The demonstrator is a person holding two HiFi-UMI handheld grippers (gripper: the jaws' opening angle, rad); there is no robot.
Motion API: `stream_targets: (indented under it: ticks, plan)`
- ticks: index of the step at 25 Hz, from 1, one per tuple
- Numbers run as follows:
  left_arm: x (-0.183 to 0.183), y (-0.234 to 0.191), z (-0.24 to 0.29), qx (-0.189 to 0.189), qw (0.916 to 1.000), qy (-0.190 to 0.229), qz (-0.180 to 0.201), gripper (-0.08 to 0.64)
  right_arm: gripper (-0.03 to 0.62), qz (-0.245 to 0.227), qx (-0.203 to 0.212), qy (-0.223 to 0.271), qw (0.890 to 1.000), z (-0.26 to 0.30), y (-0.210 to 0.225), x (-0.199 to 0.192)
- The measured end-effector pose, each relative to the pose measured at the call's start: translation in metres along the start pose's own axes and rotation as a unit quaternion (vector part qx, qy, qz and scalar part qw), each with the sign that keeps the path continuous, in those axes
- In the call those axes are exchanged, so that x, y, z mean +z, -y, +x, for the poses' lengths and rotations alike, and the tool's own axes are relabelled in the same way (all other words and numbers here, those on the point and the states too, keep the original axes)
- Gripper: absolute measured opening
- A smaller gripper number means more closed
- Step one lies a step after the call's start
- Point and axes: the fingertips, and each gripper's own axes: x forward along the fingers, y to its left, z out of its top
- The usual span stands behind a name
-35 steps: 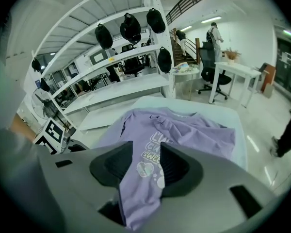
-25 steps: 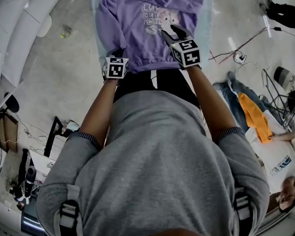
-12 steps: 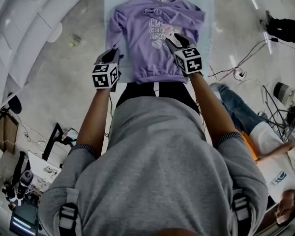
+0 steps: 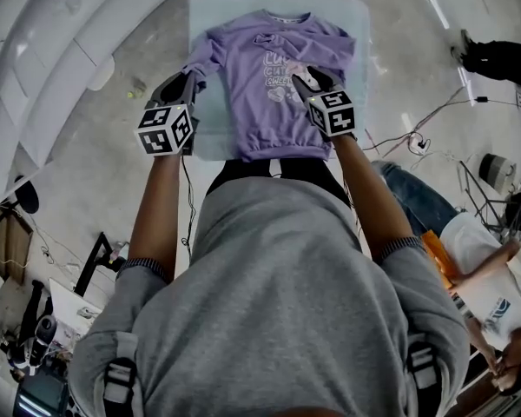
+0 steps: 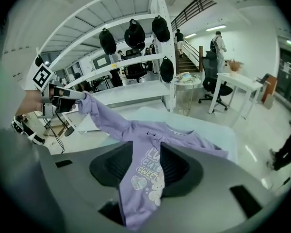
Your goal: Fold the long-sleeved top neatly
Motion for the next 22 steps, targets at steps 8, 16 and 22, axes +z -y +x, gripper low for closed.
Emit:
stream_targets:
  ticks: [8,16,22]
  plan:
    - [0.055,0.046,0.021,-0.042,0.9982,0.038,0.02,0.043,0.19,0.008,-0.008,0.009,1.0,-0.006,0.018,0.002]
    - [0.086,0.121,0.063,-0.09,0.9935,0.041,0.057,0.043,0.19,0.025,-0.009,0.011,1.0,-0.017,0.045,-0.011]
    - [0.079,0.173,0.1,-0.112,0.9899,0.015,0.085,0.043,0.19,0.045,-0.016,0.014,0.999,-0.032,0.074,-0.031]
